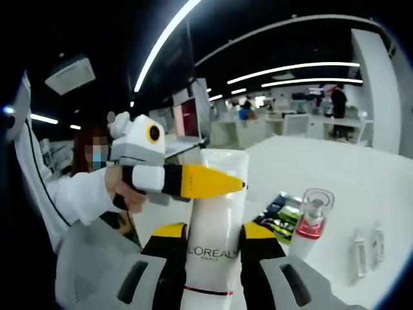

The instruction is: Arrange the skincare products in the storage area until every visible bottle or jar stands upright without overlapping.

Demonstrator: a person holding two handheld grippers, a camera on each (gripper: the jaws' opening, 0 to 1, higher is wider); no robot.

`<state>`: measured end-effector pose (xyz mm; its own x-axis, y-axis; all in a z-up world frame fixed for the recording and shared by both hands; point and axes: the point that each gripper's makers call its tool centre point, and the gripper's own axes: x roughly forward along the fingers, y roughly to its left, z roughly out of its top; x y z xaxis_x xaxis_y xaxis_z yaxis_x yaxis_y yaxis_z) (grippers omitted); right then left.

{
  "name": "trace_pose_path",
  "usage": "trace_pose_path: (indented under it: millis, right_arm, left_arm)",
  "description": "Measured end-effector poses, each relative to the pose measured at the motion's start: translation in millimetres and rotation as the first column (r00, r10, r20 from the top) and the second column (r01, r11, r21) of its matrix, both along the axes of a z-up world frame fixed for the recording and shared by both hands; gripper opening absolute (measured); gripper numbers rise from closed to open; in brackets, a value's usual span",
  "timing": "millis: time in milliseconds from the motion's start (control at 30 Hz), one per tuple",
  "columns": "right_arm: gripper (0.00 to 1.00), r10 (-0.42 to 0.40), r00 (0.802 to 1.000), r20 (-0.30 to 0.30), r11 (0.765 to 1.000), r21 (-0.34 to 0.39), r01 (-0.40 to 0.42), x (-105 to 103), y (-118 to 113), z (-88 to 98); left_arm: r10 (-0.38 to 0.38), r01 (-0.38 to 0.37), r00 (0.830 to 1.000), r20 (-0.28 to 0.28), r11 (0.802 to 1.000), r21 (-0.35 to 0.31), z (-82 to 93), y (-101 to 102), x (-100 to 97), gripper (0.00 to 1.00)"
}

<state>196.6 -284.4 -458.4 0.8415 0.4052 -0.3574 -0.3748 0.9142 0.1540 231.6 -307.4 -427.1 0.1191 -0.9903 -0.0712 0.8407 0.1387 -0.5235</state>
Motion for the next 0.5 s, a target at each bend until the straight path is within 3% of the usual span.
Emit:
trace_pose_path:
  millis: [133,267,500]
  right_arm:
    - [0.24,-0.001,1.000,-0.023,0.998,-0.057,0.000,2.4,-0.6,-10.6]
    - [0.24,-0.010,0.999,-0.036,0.999,-0.047,0.008,4.2,-1.6,-14.9]
    - [0.25,-0.020,0.997,-0.077,0.994,-0.109,0.011,9.9,-5.6,-32.4]
  left_arm:
    - [-0.005,0.004,0.999,0.054,1.000,0.031,-5.6,-3.1,-2.3,0.19]
    - [-0.011,0.009,0.998,0.064,1.000,0.029,-6.6,-4.1,-2.6,0.17]
    - [-0.031,0.022,0.987,0.156,0.998,0.062,-15.9,-11.9,-4.8,0.16]
